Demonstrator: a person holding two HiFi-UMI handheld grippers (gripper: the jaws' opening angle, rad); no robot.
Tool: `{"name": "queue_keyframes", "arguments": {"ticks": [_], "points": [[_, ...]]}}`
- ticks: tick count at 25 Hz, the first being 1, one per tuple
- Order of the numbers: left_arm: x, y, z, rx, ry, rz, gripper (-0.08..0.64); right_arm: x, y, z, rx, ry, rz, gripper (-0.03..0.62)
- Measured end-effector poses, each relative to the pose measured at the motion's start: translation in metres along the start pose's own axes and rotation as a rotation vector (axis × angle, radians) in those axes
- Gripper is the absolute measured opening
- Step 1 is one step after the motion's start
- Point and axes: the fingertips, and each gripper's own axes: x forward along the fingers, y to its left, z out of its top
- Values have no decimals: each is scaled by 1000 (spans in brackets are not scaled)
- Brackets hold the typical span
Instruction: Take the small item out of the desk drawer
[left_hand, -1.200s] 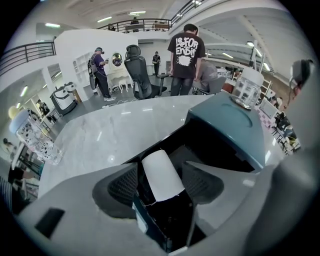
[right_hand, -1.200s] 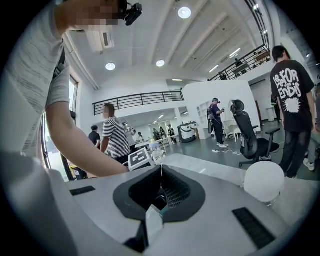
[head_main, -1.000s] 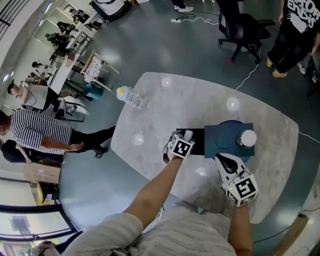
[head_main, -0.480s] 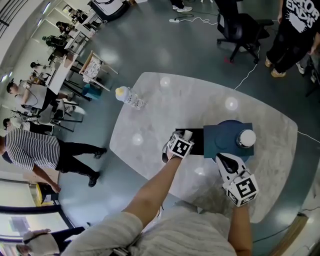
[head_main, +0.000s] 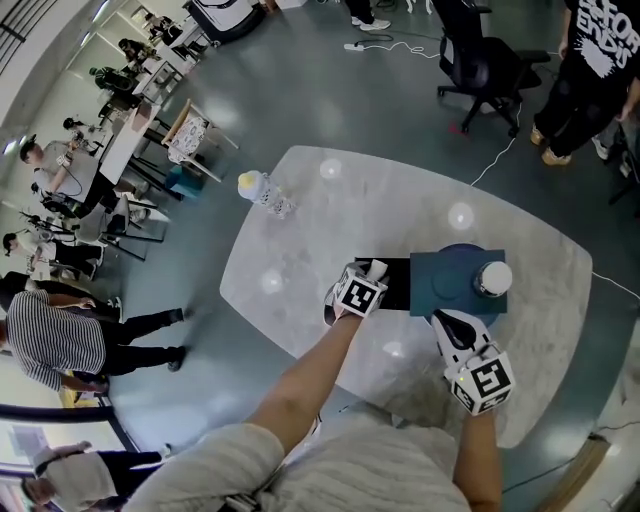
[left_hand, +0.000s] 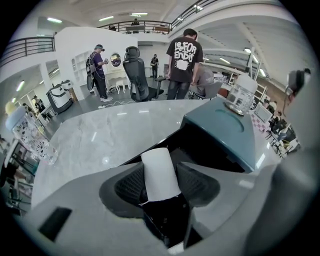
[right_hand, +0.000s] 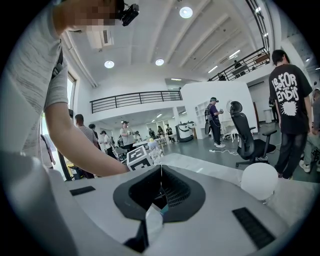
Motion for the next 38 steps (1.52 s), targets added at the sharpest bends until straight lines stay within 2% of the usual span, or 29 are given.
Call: {"name": "queue_keyframes", "arguments": {"ticks": [5,15,38], "points": [[-18,3,18,11,-87,23,211,-2,8,3,-12,-2,0,9],[-46,-10,35,-43,-206,-34,209,-8,19,6,-26,-1,-12,9],[-120,-52,67,-40,-470,-146,209,-11,38,10,-47,-2,-35,9]]}}
